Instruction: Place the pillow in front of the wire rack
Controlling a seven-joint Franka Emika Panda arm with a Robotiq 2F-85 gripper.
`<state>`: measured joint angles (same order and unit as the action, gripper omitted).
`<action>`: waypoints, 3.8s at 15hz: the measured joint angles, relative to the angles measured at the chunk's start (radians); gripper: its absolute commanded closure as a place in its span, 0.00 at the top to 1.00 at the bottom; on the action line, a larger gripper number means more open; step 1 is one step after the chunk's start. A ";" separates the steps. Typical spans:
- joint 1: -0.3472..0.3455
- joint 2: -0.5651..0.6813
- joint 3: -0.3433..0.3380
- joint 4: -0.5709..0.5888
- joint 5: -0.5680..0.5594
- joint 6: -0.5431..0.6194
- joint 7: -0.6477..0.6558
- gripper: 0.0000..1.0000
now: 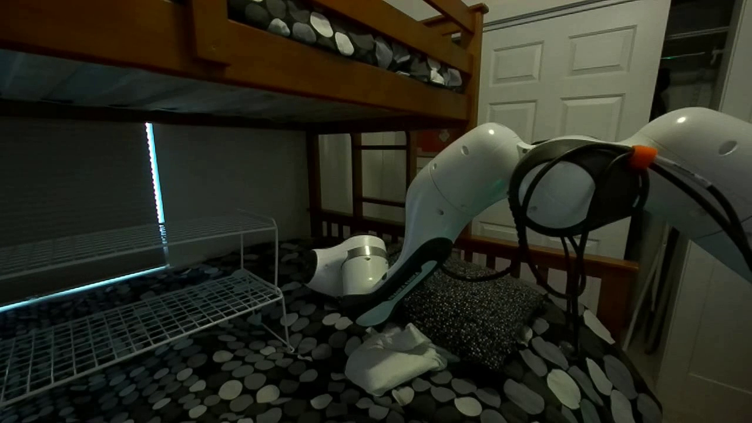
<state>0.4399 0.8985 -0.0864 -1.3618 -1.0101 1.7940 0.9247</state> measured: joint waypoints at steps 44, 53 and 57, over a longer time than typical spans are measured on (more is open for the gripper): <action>-0.058 -0.936 0.320 -0.600 -0.018 -0.106 -0.224 0.03; -0.092 -1.123 0.339 -0.758 0.058 0.124 -0.246 0.10; -0.093 -1.126 0.339 -0.763 0.058 0.128 -0.244 0.10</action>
<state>0.3468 -0.2275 0.2524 -2.1248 -0.9525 1.9218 0.6811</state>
